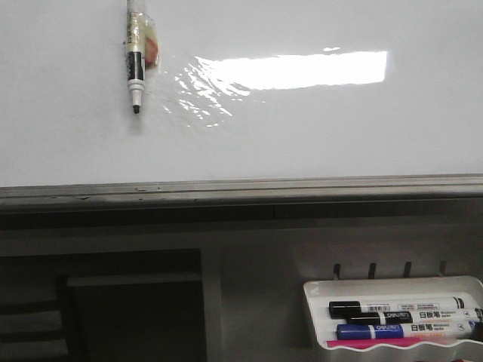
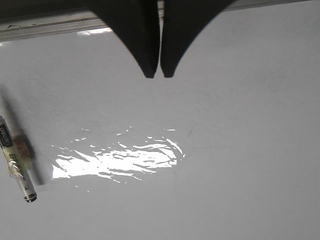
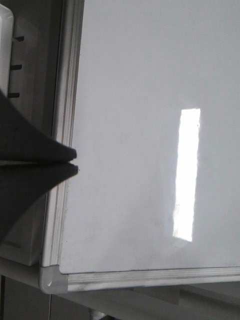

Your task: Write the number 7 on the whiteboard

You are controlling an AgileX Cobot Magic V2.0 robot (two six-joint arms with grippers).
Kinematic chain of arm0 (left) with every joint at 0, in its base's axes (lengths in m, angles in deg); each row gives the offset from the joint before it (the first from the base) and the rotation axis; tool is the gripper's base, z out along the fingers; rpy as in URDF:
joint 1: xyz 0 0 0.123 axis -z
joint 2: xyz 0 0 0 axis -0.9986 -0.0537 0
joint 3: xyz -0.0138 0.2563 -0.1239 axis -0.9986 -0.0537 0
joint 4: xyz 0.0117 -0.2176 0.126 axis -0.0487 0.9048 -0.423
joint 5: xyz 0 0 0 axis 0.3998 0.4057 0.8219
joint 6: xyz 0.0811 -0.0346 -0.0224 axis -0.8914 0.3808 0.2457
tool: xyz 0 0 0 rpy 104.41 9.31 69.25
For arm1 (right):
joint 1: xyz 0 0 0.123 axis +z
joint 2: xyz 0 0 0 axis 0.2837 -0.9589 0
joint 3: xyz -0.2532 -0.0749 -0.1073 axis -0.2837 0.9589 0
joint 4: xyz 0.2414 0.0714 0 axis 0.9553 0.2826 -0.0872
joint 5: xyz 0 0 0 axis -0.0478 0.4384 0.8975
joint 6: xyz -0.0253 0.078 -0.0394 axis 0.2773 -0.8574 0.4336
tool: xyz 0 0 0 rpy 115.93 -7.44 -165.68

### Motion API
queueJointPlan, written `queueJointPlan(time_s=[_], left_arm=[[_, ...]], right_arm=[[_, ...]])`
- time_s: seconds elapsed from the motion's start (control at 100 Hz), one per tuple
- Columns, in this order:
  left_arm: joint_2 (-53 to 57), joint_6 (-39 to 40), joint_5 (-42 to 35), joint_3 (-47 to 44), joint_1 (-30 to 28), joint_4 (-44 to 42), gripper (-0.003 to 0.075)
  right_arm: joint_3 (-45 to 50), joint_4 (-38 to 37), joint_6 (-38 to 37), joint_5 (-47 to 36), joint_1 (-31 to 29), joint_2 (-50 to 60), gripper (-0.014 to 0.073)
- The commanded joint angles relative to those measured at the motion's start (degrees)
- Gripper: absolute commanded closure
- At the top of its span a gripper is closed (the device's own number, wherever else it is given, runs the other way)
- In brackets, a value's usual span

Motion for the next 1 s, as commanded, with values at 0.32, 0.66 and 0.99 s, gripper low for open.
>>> queueJointPlan(time_s=[0.32,0.66,0.99], left_arm=[[1.74,0.70,-4.05,-2.10,-0.04,22.95,0.0741],[1.74,0.70,-5.09,0.48,-0.04,38.89,0.0741],[-9.63,0.70,15.38,17.96,-0.04,24.15,0.0741]], right_arm=[[1.83,24.58,0.29,-7.71,0.04,1.21,0.0657],[-1.08,38.42,0.29,-0.75,0.04,1.11,0.0657],[-16.59,31.53,1.55,16.54,0.04,-13.23,0.0647]])
